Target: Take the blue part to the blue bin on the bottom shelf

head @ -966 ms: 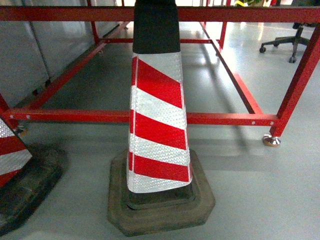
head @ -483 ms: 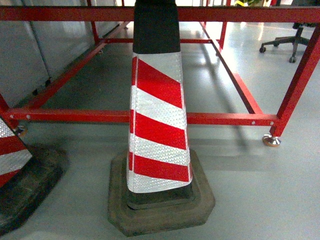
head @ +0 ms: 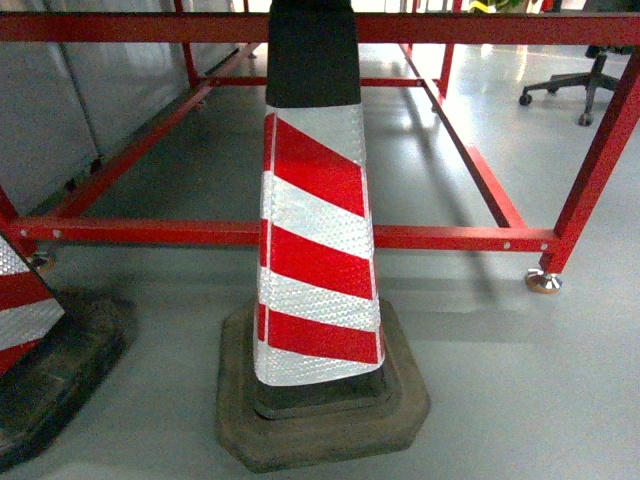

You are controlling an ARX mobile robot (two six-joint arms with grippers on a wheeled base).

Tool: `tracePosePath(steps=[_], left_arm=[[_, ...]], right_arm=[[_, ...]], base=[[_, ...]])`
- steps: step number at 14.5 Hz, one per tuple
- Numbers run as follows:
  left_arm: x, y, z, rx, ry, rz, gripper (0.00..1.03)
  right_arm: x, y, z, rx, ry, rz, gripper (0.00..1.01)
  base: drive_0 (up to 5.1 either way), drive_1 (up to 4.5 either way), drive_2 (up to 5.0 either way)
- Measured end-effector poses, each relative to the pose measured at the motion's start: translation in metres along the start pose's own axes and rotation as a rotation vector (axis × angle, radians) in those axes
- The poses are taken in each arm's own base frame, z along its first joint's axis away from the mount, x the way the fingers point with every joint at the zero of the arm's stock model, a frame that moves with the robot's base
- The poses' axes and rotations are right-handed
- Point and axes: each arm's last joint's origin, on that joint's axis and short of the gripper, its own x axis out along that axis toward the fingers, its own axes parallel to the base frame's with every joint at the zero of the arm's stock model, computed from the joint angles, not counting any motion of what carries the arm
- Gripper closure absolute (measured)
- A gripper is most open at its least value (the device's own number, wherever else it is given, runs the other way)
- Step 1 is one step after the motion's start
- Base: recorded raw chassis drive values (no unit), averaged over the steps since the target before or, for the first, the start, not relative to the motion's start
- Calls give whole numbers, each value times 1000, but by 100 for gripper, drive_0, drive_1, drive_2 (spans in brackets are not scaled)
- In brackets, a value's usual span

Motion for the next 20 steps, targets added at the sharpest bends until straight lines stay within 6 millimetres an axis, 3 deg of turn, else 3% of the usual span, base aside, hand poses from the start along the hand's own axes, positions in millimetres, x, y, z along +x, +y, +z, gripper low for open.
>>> tracePosePath(steps=[20], left_arm=[[0,0,0,0,0,0,5]], right_arm=[[0,0,0,0,-1,0,3]], base=[[0,0,0]])
